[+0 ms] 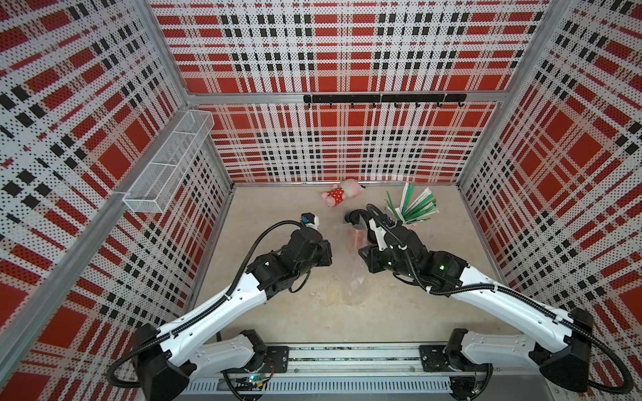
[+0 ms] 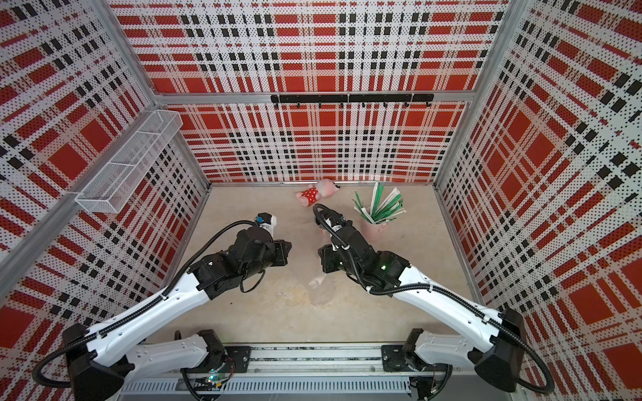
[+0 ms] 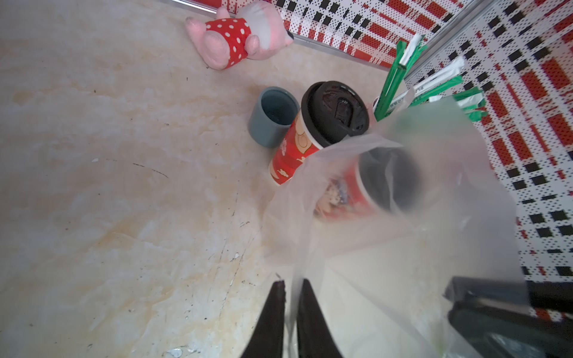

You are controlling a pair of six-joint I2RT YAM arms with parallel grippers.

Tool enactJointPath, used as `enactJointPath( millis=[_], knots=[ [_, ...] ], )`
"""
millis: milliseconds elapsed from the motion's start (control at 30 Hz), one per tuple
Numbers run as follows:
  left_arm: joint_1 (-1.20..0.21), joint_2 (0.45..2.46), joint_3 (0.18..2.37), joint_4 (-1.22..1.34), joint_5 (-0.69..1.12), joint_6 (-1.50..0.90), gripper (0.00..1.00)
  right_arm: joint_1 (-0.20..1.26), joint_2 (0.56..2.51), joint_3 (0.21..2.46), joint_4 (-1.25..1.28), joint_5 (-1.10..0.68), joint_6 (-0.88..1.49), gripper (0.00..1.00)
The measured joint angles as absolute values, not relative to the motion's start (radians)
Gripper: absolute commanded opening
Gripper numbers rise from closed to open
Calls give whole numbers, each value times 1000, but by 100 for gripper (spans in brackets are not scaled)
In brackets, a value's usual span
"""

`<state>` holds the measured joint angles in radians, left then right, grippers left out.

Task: Pack milk tea into plastic carrier bags
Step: Adjust the plastic carrier bag at the center of the board, then pick up the milk tea cup at the center of the board.

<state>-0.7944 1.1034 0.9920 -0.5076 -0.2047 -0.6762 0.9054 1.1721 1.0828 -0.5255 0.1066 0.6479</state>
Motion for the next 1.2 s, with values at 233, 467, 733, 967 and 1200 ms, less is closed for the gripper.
enactJointPath(
  millis=[233, 467, 733, 967, 1200],
  knots=[
    [-780, 1100, 958, -464, -170, -688, 7, 900, 1128, 1148, -634, 135, 596, 83],
    [-779, 1073, 957, -428, -152, -696, 7, 788, 1081, 1202, -761, 201, 514, 100],
    [-779, 1063, 957, -410, -137, -706, 7, 687, 1150, 1167, -795, 182, 434, 100],
    [-774, 1054, 945, -402, -136, -709, 7, 684, 1238, 1153, -733, 126, 389, 100],
    [-762, 1051, 917, -392, -134, -711, 7, 684, 1330, 1160, -723, 159, 373, 100]
  ],
)
